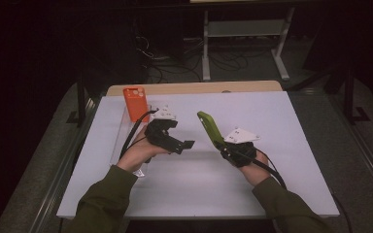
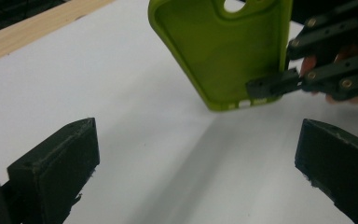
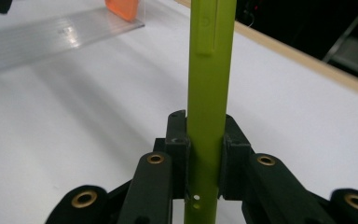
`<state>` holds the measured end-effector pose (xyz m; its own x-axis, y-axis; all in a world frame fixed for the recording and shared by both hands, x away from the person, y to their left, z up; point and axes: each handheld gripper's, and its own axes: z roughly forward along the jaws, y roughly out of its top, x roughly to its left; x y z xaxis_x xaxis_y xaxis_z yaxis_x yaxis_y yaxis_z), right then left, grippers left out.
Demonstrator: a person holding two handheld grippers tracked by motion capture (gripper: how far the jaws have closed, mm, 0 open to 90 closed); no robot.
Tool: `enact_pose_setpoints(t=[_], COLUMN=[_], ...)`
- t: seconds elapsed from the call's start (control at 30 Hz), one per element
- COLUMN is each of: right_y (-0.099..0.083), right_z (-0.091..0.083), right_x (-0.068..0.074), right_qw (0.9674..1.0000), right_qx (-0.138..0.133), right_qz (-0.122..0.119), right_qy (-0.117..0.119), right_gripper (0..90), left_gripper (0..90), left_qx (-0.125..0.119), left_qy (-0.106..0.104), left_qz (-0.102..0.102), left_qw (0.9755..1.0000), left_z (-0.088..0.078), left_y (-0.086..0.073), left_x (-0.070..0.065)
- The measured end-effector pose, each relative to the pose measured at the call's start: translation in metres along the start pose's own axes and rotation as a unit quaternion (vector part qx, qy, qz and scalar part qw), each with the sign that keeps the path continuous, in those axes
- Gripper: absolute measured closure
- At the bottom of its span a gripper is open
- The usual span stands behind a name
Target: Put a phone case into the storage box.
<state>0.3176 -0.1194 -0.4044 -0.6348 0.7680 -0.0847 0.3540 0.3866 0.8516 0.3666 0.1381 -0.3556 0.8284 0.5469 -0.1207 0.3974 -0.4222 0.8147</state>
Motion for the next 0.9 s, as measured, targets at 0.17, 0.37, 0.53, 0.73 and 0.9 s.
enact_pose_setpoints(t=[0.17, 0.37, 0.53, 0.73, 0.9], right_y=[-0.001, -0.001, 0.0, 0.001, 0.003], right_z=[0.002, 0.003, 0.002, 0.001, 0.001], right_x=[-0.003, -0.003, -0.004, -0.003, -0.002], right_qw=[0.9982, 0.9955, 0.9938, 0.9931, 0.993], right_qx=[-0.005, -0.015, -0.022, -0.026, -0.033], right_qz=[0.056, 0.088, 0.101, 0.105, 0.103], right_qy=[0.021, 0.031, 0.04, 0.044, 0.048], right_gripper=[76.2, 76.2, 76.2, 76.2, 76.2], left_gripper=[0.0, 0.0, 0.0, 0.0, 0.0], left_qx=[-0.006, -0.025, -0.045, -0.061, -0.07], left_qy=[0.003, 0.003, -0.004, -0.015, -0.017], left_qz=[-0.006, -0.013, -0.024, -0.032, -0.038], left_qw=[1.0, 0.9996, 0.9987, 0.9975, 0.9967], left_z=[0.001, 0.009, 0.016, 0.024, 0.031], left_y=[0.002, 0.007, 0.015, 0.021, 0.025], left_x=[-0.002, -0.005, -0.008, -0.009, -0.009])
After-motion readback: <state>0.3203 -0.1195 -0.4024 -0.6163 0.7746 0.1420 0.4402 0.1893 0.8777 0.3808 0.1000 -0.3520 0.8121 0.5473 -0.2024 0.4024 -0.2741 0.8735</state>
